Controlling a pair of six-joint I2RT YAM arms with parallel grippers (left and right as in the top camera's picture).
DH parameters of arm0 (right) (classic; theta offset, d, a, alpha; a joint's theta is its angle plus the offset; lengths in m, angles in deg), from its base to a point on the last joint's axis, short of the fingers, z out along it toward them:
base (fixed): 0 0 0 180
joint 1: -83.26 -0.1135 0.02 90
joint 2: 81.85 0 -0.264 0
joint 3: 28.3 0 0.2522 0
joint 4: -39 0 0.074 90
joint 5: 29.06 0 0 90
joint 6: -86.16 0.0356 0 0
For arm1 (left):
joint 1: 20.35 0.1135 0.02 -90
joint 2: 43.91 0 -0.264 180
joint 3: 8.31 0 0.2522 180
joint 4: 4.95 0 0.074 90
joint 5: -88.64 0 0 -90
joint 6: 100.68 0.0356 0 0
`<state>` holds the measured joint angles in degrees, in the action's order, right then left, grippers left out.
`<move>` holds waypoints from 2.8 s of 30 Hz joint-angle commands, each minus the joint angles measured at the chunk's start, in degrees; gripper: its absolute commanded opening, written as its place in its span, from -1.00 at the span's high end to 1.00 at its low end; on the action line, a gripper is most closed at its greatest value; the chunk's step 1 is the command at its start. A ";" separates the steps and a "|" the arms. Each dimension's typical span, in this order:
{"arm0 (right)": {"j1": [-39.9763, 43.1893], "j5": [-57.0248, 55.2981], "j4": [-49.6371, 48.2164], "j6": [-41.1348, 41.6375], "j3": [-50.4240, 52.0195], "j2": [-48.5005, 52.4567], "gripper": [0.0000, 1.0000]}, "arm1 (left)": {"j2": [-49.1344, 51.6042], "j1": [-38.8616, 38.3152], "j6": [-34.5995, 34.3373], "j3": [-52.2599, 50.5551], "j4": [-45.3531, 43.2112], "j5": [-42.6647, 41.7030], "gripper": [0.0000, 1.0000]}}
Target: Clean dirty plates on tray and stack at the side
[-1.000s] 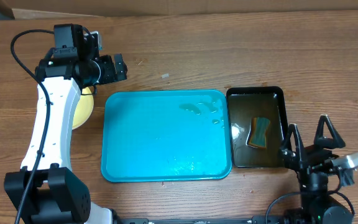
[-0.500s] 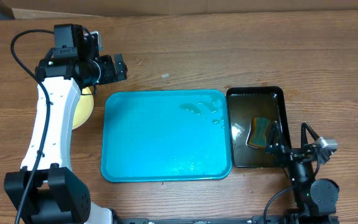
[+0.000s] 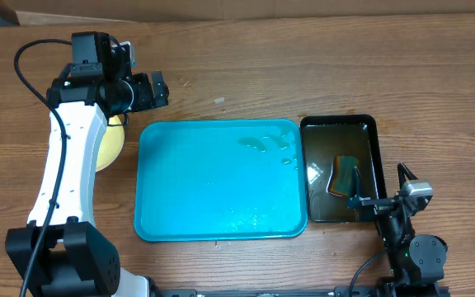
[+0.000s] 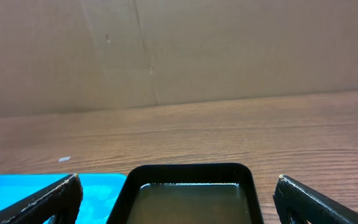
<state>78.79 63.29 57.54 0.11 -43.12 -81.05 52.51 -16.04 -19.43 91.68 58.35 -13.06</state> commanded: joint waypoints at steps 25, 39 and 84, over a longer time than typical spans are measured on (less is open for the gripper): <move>0.42 1.18 -0.24 -5.88 0.61 -0.63 -1.00 | 0.20 -0.17 0.42 0.55 -0.07 0.28 -1.00; 0.42 1.18 -0.24 -5.88 0.61 -0.63 -1.00 | 0.22 -0.17 0.42 0.55 -0.07 0.28 -1.00; 0.42 1.16 -0.24 -5.88 0.61 -0.63 -1.00 | -46.49 -0.63 0.42 -7.65 -0.07 0.31 -0.99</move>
<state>78.79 64.12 57.51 -5.40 -43.12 -81.05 9.58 -16.25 -19.43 88.43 58.11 -13.06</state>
